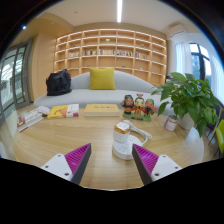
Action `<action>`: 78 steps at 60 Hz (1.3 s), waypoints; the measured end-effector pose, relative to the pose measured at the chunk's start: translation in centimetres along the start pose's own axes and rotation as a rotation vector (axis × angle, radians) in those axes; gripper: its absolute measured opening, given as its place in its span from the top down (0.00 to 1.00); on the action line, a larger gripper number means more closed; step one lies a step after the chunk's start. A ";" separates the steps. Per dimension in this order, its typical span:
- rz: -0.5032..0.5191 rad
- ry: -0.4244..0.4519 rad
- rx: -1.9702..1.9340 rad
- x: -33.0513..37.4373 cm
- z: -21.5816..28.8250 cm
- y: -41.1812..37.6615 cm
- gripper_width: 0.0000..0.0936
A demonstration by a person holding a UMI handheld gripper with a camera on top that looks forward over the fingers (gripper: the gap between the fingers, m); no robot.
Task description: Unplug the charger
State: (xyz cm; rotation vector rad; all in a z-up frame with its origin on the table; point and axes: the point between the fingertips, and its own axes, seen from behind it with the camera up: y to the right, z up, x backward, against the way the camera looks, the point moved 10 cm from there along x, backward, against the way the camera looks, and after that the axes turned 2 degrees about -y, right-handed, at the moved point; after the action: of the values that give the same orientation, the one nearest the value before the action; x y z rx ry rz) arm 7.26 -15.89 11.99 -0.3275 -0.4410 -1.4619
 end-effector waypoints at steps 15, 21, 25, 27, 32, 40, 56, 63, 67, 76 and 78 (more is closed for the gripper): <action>-0.042 0.031 -0.030 -10.1 1.8 2.5 0.23; -0.043 0.021 -0.058 -11.8 1.8 2.6 0.44; -0.058 0.032 -0.084 -12.0 1.8 2.9 0.57; -0.057 0.032 -0.092 -11.9 1.9 3.1 0.60; -0.073 0.040 -0.081 -11.8 2.1 2.9 0.70; -0.080 0.054 -0.079 -11.4 2.2 2.8 0.74; -0.067 0.530 0.011 -0.2 20.0 4.7 0.74; -0.122 0.487 0.049 -0.1 17.8 9.4 0.75; -0.148 0.352 0.050 -1.6 14.3 11.4 0.74; -0.181 0.042 0.051 -5.8 3.5 15.7 0.68; -0.174 -0.004 0.050 -6.3 1.7 16.2 0.67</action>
State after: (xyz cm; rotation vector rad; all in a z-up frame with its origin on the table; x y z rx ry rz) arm 22.88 -8.16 11.35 -0.2566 -0.5187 -1.6171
